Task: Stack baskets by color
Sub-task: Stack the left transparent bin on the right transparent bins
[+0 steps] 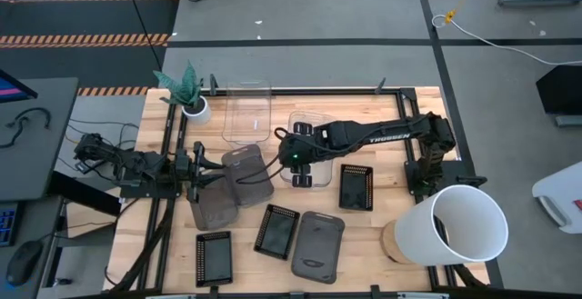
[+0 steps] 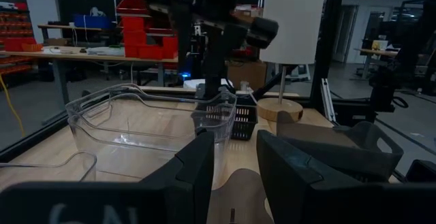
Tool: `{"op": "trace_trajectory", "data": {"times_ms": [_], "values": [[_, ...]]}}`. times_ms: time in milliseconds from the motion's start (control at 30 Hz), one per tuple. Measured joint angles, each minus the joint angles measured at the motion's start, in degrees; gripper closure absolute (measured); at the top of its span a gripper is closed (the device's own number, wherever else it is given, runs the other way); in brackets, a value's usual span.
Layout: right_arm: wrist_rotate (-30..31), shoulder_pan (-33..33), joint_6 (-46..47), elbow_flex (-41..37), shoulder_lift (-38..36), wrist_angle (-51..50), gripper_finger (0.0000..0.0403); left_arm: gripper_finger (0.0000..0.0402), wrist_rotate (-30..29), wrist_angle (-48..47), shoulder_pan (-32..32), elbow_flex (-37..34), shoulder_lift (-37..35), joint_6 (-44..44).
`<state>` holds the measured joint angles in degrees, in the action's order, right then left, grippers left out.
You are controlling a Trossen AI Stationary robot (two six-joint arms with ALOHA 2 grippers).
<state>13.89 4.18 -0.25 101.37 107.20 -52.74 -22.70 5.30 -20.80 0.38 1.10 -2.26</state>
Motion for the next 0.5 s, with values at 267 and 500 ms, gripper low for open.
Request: {"op": "trace_trajectory", "data": {"times_ms": [267, 500], "values": [[0.0, -0.4, -1.8, -9.7, -5.5, 8.1, 0.0221, 0.0283, 0.0, 0.0, 0.0, 0.0, 0.0, 0.0], [-3.3, -1.6, -4.6, -14.0, -8.5, 17.5, 0.0224, 0.0283, 0.0, 0.0, 0.0, 0.0, 0.0, 0.0]]}}
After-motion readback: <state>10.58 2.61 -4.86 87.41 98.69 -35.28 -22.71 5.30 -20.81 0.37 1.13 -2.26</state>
